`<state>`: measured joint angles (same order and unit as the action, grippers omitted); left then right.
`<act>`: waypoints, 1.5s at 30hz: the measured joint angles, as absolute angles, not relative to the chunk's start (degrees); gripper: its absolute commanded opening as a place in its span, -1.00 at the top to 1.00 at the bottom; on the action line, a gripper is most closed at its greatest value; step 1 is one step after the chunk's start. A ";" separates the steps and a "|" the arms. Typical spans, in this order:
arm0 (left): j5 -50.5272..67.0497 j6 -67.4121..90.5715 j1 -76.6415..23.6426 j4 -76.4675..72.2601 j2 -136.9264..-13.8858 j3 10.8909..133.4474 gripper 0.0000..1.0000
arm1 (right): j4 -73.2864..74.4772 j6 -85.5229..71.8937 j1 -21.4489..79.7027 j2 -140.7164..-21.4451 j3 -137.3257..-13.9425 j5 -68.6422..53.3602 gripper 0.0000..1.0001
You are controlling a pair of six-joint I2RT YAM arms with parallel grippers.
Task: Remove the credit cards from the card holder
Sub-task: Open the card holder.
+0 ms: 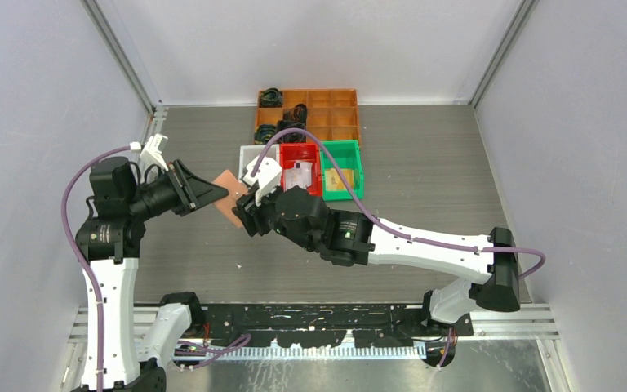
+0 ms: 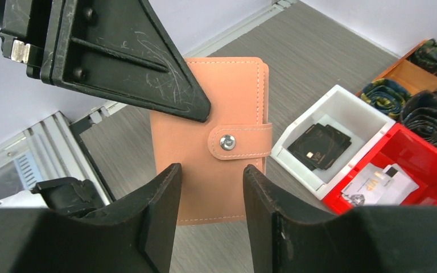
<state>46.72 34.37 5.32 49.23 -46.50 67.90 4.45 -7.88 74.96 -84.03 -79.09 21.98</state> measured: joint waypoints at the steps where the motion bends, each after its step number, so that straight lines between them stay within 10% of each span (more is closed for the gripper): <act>1: 46.72 34.46 5.32 49.23 -46.50 67.90 1.00 | 4.51 -7.22 75.13 -84.29 -79.40 22.35 0.06; 25: 48.86 36.42 5.45 49.60 -48.14 67.90 1.00 | -7.99 20.10 82.04 -92.33 -82.08 41.19 0.98; 45: 50.63 35.86 5.41 50.26 -49.45 69.04 1.00 | -21.28 34.11 82.32 -92.07 -76.42 44.34 0.99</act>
<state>50.63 35.86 5.41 50.26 -49.45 69.04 -21.28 34.11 82.32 -92.07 -76.42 44.34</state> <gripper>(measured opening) 0.256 0.028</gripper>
